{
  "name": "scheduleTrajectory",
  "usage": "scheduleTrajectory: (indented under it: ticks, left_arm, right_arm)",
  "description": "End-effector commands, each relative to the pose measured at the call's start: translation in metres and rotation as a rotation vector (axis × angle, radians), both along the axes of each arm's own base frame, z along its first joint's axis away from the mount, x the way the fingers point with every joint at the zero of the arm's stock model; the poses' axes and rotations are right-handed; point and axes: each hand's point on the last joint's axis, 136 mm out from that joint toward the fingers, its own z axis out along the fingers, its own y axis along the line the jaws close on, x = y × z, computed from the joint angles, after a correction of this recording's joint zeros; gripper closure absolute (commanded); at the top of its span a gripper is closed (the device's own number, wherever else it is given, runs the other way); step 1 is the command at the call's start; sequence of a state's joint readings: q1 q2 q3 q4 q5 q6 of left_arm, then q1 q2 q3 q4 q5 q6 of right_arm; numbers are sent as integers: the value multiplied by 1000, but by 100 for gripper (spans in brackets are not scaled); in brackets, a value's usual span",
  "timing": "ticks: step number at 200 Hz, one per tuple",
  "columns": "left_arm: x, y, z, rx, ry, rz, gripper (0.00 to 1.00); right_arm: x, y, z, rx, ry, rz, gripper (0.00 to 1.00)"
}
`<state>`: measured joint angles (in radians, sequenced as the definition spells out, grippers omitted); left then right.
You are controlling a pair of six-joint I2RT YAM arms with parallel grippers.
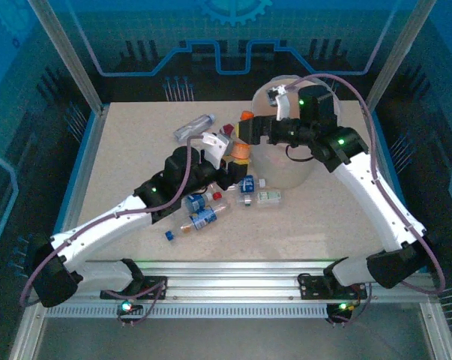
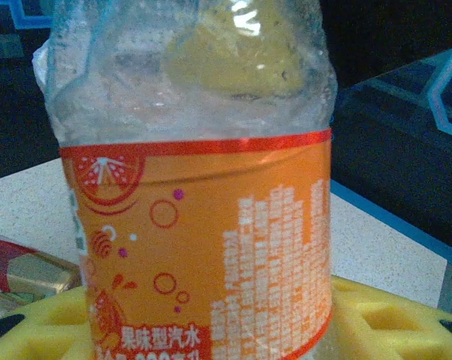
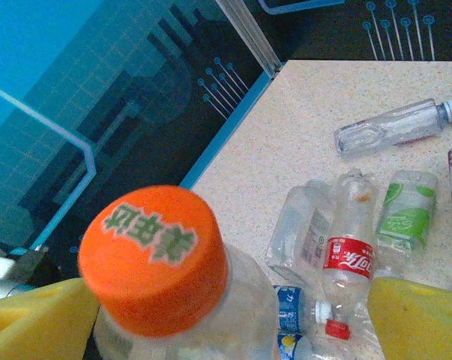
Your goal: Put the plastic bottles in the bin
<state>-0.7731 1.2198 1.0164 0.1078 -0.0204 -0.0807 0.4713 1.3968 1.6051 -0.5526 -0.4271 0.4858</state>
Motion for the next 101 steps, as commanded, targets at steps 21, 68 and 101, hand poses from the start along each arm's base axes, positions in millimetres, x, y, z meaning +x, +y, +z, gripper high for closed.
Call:
scheduleTrajectory:
  ticks: [21,68,101]
  left_arm:
    - [3,-5,24,-81,-39,-22,78]
    - [4,-2,36,-104,-67,-16,77]
    - [5,2,44,-114,-84,-3,73]
  right_arm:
    - [0,19,-3,-56,-19,33,9]
    - [-2,26,-12,-75,-3,47,18]
    - [-5,25,-12,-83,-2,44,39]
